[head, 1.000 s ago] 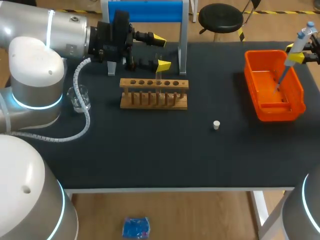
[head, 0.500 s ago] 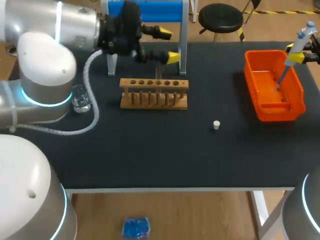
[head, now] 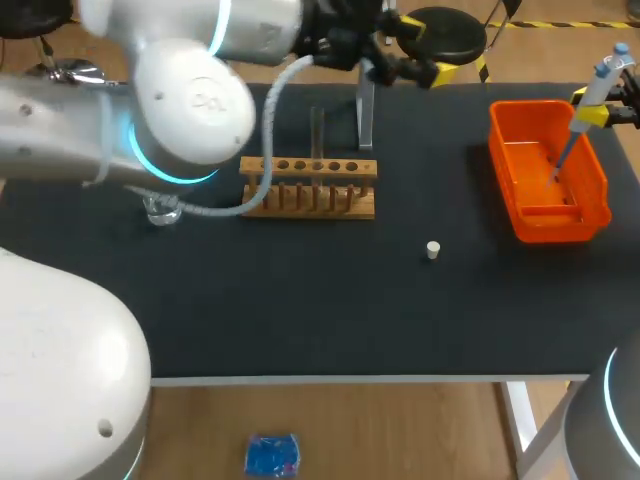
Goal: Invert the test tube, pick up the pipette, mount the tip to pipette, aspirate from beaker and dispense into the tube, eject the tip, return the pipette, and cap with the stopper.
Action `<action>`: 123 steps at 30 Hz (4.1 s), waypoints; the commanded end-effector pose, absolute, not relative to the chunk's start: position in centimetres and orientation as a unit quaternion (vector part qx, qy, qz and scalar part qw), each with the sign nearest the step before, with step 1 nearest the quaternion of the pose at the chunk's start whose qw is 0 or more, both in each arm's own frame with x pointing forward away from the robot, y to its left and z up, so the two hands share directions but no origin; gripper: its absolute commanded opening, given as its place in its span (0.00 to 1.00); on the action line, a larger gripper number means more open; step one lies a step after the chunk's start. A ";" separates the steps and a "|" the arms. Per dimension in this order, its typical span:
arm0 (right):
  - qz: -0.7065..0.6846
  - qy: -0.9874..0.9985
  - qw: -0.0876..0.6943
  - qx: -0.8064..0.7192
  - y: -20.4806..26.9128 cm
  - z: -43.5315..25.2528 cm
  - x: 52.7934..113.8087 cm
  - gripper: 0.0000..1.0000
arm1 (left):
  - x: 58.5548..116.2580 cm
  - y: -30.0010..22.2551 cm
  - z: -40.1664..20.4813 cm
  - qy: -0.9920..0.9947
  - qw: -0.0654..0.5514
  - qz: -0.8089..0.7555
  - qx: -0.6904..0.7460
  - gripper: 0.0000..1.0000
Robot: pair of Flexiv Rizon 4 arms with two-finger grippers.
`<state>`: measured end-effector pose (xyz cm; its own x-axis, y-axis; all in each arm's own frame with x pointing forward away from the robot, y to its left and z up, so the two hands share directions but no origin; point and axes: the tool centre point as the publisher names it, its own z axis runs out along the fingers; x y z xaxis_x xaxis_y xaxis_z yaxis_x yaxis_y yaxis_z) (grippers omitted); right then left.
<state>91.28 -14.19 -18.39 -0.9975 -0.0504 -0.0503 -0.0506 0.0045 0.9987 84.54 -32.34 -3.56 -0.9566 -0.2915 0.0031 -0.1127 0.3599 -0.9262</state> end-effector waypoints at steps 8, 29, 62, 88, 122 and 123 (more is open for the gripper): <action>0.704 0.709 0.000 -0.037 -14.3 -18.4 91.3 0.00 | 88.2 -42.3 -4.5 0.843 0.074 -0.518 -0.126 1.00; 0.704 0.709 0.000 -0.037 -14.3 -18.4 91.3 0.00 | 88.3 -42.8 -4.6 0.843 0.072 -0.517 -0.131 1.00; 0.704 0.709 0.000 -0.037 -14.3 -18.4 91.3 0.00 | 87.7 -52.0 -7.1 0.841 0.080 -0.529 -0.083 0.00; 0.704 0.709 0.000 -0.037 -14.3 -18.4 91.3 0.00 | 89.5 -54.0 -8.4 0.798 0.084 -0.595 -0.049 0.00; 0.704 0.709 0.000 -0.037 -14.3 -18.4 91.3 0.00 | 90.8 -55.4 -9.2 0.786 0.066 -0.614 -0.031 0.00; 0.704 0.709 0.000 -0.037 -14.3 -18.4 91.3 0.00 | 90.9 -55.4 -9.2 0.786 0.065 -0.614 -0.031 0.00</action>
<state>91.28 -14.20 -18.39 -0.9975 -0.0502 -0.0503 -0.0506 0.0044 0.9987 90.36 -55.35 -8.79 -0.9728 -0.2139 -0.0887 0.0151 0.3235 -0.9461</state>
